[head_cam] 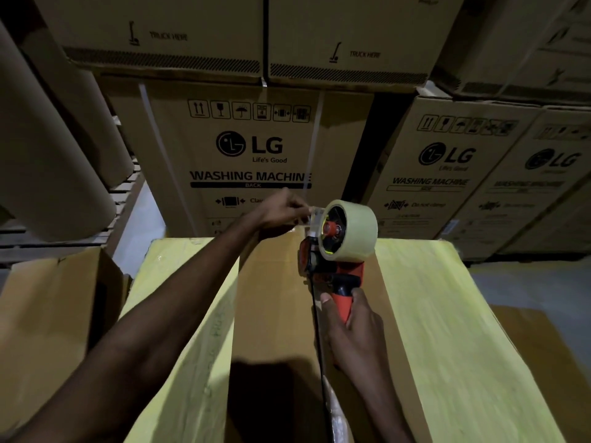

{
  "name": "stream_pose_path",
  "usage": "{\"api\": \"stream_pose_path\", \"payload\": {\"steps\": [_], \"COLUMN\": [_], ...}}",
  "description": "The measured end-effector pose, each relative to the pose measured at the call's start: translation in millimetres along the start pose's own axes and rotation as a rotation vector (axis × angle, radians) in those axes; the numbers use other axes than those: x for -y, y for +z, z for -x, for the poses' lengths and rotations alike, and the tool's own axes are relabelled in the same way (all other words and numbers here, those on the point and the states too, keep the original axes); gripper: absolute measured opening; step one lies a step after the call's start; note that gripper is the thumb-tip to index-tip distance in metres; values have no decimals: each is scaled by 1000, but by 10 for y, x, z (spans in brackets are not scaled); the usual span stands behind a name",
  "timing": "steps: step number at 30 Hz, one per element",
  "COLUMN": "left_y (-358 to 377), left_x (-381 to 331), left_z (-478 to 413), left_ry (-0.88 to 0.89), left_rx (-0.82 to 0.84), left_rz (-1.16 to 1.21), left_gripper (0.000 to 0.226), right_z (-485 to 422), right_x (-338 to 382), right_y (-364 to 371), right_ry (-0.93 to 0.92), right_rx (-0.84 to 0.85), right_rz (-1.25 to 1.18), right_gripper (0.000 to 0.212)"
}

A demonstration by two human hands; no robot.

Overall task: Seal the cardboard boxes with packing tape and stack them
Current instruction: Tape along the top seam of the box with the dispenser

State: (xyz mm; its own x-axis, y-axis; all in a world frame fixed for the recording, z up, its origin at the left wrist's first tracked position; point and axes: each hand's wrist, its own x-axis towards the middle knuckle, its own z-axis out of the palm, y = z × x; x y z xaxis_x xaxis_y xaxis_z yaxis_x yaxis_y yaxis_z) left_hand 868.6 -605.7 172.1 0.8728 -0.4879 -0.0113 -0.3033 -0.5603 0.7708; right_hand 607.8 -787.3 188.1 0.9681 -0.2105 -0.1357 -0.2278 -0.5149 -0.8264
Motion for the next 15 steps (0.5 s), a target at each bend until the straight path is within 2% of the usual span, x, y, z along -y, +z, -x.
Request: {"api": "stream_pose_path", "payload": {"steps": [1, 3, 5, 9, 12, 15], "left_y": [24, 98, 182, 367, 468, 452], "left_x": [-59, -111, -101, -84, -50, -40], "left_z": [20, 52, 106, 261, 303, 276], "left_ry": [4, -7, -32, -19, -44, -61], "left_rx": [45, 100, 79, 24, 43, 58], "left_rz": [-70, -191, -184, -222, -249, -325], "left_gripper": [33, 41, 45, 29, 23, 31], "right_z": [0, 15, 52, 43, -3, -47], "right_x": [5, 33, 106, 300, 452, 531], "right_y": [-3, -23, -71, -160, -184, -211], "right_ry": [-1, -11, -38, -82, -75, -45], "right_rx": [-3, -3, 16, 89, 140, 160], "right_rz": [20, 78, 142, 324, 462, 477], "right_gripper": [32, 49, 63, 41, 39, 39]}}
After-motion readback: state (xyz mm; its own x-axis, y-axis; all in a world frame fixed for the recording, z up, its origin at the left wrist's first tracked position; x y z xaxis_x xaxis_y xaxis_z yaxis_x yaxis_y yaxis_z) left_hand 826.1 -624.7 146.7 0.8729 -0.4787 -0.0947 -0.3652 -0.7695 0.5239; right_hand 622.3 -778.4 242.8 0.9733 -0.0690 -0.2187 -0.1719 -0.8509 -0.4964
